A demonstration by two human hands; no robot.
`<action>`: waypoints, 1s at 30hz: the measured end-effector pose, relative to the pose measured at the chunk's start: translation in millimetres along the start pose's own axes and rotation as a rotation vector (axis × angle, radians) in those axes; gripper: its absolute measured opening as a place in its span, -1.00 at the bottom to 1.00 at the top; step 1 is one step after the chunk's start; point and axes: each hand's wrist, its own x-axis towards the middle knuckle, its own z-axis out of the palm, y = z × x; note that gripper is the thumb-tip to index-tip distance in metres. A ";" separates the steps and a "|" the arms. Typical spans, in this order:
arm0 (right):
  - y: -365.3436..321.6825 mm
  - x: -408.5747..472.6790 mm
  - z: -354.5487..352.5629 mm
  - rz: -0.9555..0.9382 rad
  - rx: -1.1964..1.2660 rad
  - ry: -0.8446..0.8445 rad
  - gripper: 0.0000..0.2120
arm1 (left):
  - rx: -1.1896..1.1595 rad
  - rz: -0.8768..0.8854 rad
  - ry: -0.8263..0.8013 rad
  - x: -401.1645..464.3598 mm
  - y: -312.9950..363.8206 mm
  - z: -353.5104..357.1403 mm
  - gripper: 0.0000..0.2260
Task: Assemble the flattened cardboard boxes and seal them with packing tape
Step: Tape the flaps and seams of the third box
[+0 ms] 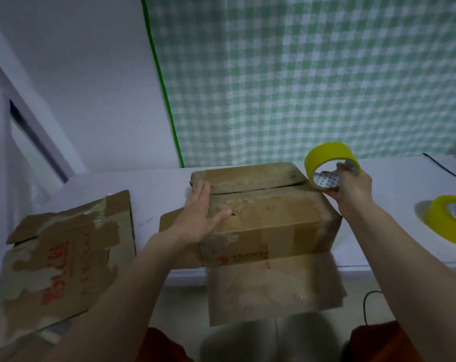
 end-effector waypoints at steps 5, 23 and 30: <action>12.0 3.8 -1.9 0.026 -0.032 0.058 -0.91 | -0.068 0.011 0.070 -7.6 -5.4 0.0 -0.06; -10.5 8.9 -4.0 -0.096 -0.250 -0.017 -0.79 | 0.370 -0.146 0.060 -9.5 21.1 9.8 -0.14; 0.4 19.3 -13.9 -0.113 -0.315 -0.062 -0.85 | 0.356 -0.165 0.046 -13.8 26.4 9.3 -0.15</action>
